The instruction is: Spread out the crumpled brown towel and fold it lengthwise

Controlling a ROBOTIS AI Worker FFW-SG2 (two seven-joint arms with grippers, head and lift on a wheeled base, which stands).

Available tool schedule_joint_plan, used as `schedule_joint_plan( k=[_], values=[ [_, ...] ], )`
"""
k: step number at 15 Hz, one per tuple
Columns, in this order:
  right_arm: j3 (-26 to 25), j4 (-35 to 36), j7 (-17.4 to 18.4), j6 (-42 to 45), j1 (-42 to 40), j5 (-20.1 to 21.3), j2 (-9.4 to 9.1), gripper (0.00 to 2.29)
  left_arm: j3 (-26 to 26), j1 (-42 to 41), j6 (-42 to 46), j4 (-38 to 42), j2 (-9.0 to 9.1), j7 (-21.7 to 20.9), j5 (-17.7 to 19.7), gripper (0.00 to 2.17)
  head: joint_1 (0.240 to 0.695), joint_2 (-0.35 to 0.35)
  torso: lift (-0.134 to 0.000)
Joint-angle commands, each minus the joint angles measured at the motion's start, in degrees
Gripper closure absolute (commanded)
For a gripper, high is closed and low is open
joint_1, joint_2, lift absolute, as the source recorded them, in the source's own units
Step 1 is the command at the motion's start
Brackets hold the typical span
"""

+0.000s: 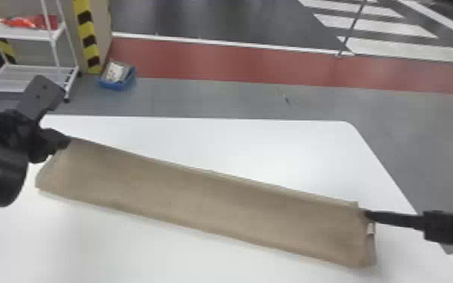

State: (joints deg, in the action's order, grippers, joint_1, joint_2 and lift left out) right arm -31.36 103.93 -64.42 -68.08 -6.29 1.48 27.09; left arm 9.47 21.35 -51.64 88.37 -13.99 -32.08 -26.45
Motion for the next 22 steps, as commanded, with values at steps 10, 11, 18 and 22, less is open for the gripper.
schedule_joint_plan(
  k=[10,11,18,22],
  values=[
    [3.4,-4.5,0.1,-6.6,7.6,1.5,0.69,2.15,2.5,7.7,2.1,-11.7,0.63,0.7,-0.1,1.9,0.695,-0.166,-0.124],
    [3.9,-5.0,0.2,-6.6,8.1,2.0,0.69,2.15,3.1,8.7,2.3,-13.3,0.71,0.9,-0.2,1.9,0.695,-0.166,-0.124],
    [4.9,-6.2,0.1,-8.9,11.0,1.8,0.86,2.15,4.9,12.2,5.8,-20.3,1.68,1.8,-0.5,1.9,0.695,-0.162,-0.124],
    [5.3,-7.4,0.1,-9.4,12.4,2.4,1.21,2.15,4.8,12.3,6.3,-20.5,1.59,2.1,-0.5,1.9,0.695,-0.163,-0.124]
  ],
)
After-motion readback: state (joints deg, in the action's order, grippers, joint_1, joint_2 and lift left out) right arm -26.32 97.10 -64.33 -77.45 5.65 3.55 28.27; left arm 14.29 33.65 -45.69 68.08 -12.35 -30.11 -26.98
